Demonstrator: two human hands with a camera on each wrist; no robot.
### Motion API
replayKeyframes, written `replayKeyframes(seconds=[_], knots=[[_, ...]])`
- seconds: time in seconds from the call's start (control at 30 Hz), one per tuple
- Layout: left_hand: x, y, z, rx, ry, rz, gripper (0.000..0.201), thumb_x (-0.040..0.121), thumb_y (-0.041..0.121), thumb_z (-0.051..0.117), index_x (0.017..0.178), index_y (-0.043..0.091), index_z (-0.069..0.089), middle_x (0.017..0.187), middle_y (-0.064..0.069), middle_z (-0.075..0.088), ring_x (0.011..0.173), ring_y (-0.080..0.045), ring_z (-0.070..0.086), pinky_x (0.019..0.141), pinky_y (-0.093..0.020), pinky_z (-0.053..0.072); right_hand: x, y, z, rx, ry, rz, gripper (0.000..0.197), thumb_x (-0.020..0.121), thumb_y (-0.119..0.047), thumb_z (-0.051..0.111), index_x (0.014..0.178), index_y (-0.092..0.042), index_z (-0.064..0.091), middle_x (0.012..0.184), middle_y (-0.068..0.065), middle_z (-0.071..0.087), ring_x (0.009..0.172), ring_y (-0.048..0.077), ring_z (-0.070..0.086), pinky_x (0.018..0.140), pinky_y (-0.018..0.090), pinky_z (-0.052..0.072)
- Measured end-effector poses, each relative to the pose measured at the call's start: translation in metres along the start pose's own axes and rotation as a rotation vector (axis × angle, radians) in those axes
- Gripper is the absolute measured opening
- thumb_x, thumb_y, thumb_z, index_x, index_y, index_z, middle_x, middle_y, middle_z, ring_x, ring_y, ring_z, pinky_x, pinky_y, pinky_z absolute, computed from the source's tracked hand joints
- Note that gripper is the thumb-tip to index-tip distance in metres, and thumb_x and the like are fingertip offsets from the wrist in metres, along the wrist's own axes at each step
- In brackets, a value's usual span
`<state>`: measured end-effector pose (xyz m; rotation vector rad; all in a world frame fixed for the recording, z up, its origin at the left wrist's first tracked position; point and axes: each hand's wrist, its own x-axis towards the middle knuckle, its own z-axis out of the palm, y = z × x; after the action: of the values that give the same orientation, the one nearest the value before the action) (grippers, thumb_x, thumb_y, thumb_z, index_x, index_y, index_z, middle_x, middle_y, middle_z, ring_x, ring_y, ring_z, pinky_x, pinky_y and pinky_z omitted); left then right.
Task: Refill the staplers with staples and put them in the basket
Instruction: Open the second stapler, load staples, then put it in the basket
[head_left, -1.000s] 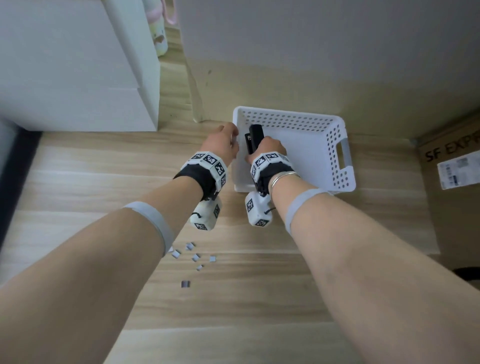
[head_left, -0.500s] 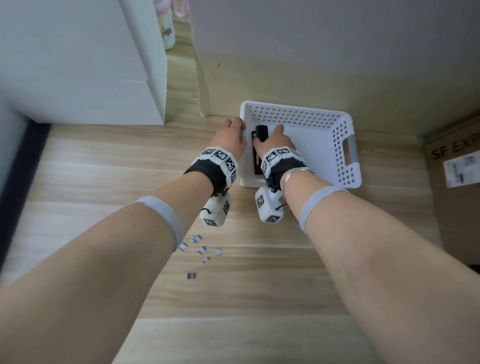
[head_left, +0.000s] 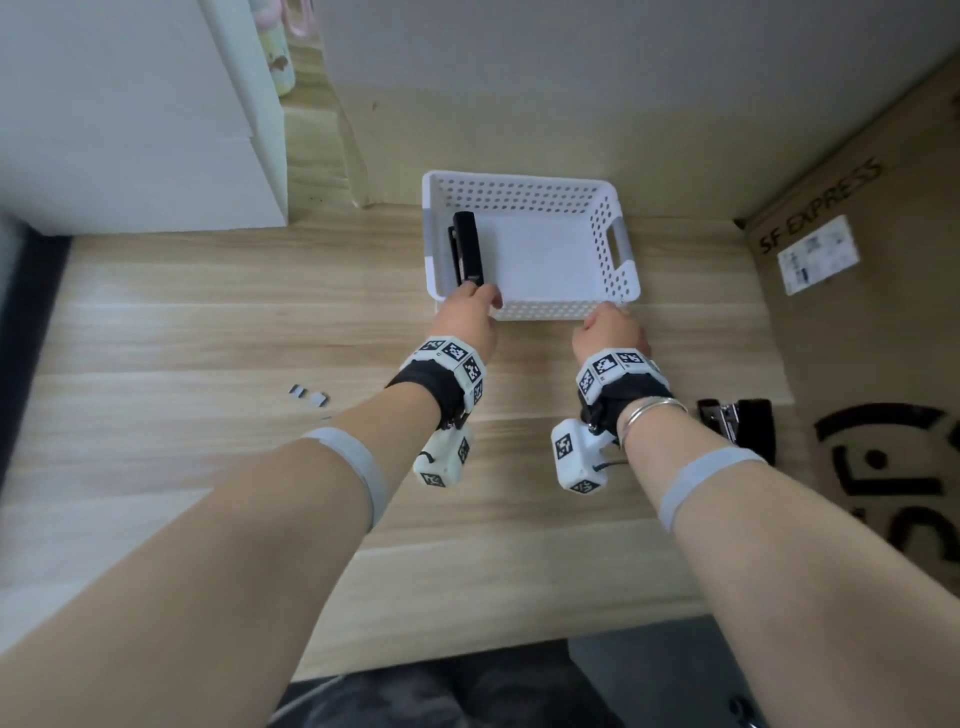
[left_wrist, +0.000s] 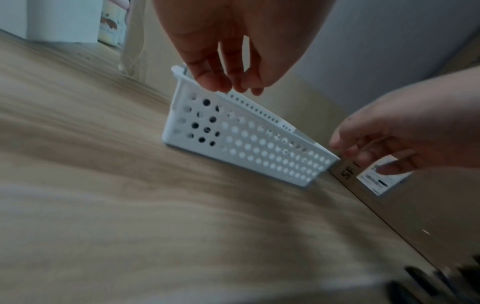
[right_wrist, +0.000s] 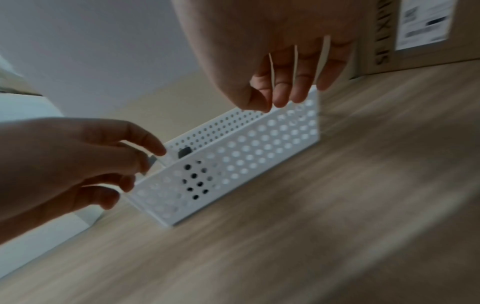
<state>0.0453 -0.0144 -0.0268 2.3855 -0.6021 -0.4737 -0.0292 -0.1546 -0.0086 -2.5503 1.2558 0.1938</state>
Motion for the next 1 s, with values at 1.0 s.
replayKeyframes(seconds=[1.0], knots=[[-0.058,-0.047,0.032,0.071,-0.291,-0.118,0.053,0.075,0.011,0.072,0.125,0.008,0.054,0.125,-0.017,0.051,0.109,-0.034,0.056,0.096,-0.034,0.044,-0.077,-0.021,0.021,-0.167,-0.385,-0.739,0.055,0.086,0.003,0.057,0.134,-0.023,0.051,0.13,0.002,0.061,0.12,0.025,0.056,0.102,0.035,0.045]])
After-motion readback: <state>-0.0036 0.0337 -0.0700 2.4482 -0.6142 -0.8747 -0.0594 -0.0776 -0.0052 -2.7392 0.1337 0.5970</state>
